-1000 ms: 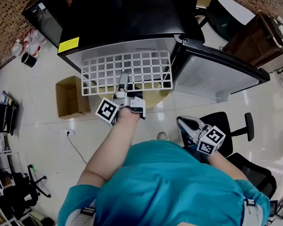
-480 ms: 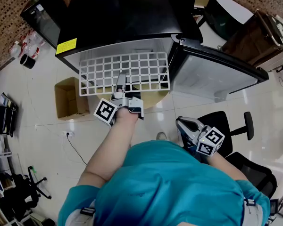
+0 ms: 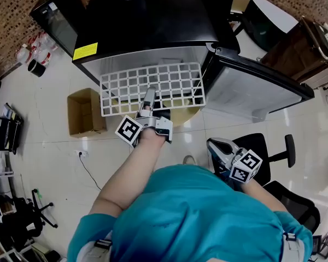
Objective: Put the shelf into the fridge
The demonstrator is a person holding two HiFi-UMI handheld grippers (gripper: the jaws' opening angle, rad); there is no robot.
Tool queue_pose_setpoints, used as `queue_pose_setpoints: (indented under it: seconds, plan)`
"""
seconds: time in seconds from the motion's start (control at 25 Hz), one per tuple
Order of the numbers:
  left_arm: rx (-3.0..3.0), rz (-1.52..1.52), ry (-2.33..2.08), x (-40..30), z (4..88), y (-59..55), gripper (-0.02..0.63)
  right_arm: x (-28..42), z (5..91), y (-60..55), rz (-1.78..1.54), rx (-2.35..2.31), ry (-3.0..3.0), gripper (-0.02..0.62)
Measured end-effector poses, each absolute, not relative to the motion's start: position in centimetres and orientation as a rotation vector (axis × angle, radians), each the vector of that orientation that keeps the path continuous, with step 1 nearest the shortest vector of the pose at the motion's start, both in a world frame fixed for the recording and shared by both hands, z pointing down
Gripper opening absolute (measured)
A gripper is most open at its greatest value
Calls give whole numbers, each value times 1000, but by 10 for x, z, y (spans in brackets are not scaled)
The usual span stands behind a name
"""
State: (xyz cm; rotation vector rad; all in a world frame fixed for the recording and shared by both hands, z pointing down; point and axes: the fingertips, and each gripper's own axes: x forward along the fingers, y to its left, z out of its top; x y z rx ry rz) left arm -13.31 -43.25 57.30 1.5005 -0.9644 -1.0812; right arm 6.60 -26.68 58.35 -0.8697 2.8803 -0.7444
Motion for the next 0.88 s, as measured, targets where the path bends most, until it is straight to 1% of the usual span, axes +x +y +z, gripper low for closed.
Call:
queue_pose_setpoints:
  seconds: [0.12, 0.2, 0.24, 0.32, 0.4, 0.56, 0.88]
  plan:
    - [1474, -1018, -909, -113, 581, -429, 27, 62, 579, -267, -742, -864, 2883, 2]
    - [1510, -994, -910, -109, 576, -431, 61, 61, 578, -267, -736, -859, 2883, 2]
    - [1536, -976, -937, -111, 573, -432, 61, 61, 578, -267, -734, -860, 2881, 2]
    - [1567, -912, -1016, -118, 568, -431, 25, 65, 579, -267, -739, -870, 2875, 3]
    - [1564, -900, -1022, -122, 565, -431, 23, 68, 581, -267, -751, -888, 2865, 2]
    - [1526, -987, -922, -122, 570, -438, 23, 67, 581, -265, -742, -879, 2872, 2]
    - [1516, -864, -929, -118, 577, -431, 23, 64, 580, -267, -747, -883, 2869, 3]
